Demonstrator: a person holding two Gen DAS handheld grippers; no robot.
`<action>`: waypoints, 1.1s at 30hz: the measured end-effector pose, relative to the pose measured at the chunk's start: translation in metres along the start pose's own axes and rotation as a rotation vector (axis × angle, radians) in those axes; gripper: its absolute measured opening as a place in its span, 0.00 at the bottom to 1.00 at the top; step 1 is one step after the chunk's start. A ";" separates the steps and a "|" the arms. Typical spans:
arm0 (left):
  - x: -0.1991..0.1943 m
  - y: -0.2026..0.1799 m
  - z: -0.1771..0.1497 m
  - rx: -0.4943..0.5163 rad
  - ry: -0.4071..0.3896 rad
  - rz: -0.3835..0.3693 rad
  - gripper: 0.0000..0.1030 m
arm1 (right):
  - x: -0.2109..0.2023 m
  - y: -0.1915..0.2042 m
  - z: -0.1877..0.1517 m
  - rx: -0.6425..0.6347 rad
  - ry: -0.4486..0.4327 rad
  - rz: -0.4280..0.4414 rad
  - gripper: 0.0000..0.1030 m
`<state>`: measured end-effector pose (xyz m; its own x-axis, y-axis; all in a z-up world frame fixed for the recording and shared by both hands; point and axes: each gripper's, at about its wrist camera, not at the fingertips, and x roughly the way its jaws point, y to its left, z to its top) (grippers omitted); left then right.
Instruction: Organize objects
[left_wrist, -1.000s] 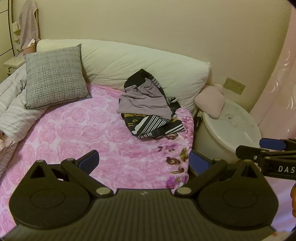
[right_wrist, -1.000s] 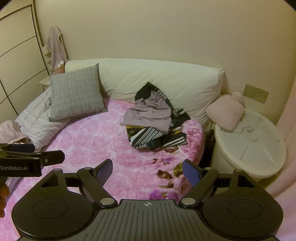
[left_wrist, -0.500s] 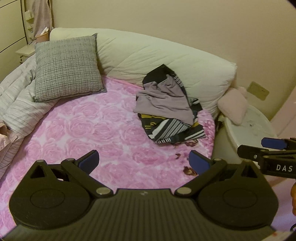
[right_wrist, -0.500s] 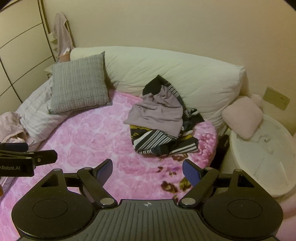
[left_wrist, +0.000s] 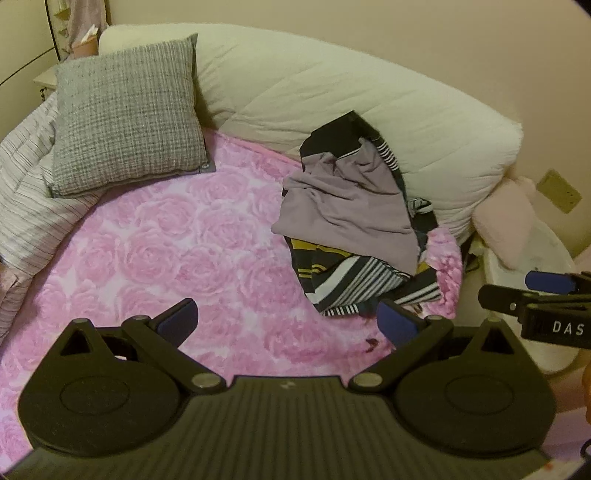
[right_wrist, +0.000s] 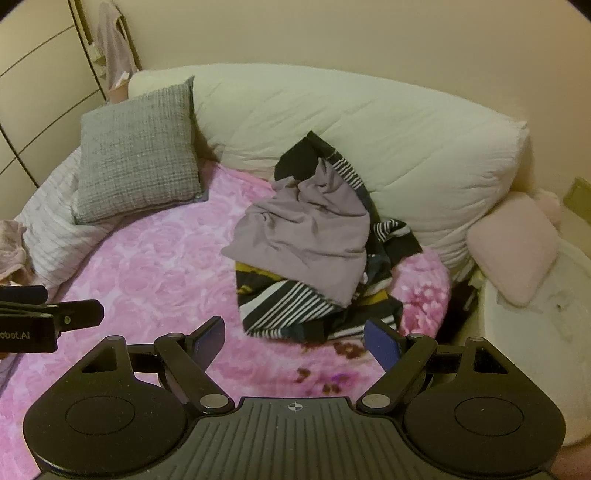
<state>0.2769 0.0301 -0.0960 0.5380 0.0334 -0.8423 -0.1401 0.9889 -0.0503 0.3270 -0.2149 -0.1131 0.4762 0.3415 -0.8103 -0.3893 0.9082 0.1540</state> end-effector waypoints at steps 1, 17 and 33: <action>0.009 -0.001 0.005 -0.004 0.010 0.005 0.99 | 0.009 -0.005 0.006 -0.001 0.008 0.010 0.77; 0.159 0.001 0.056 -0.088 0.121 0.009 0.98 | 0.166 -0.048 0.061 -0.132 0.028 0.054 0.52; 0.233 0.012 0.070 -0.106 0.175 0.041 0.92 | 0.272 -0.038 0.064 -0.326 0.090 0.051 0.00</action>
<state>0.4590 0.0600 -0.2553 0.3782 0.0386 -0.9249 -0.2510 0.9660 -0.0623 0.5221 -0.1413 -0.3032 0.3838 0.3484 -0.8552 -0.6490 0.7606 0.0186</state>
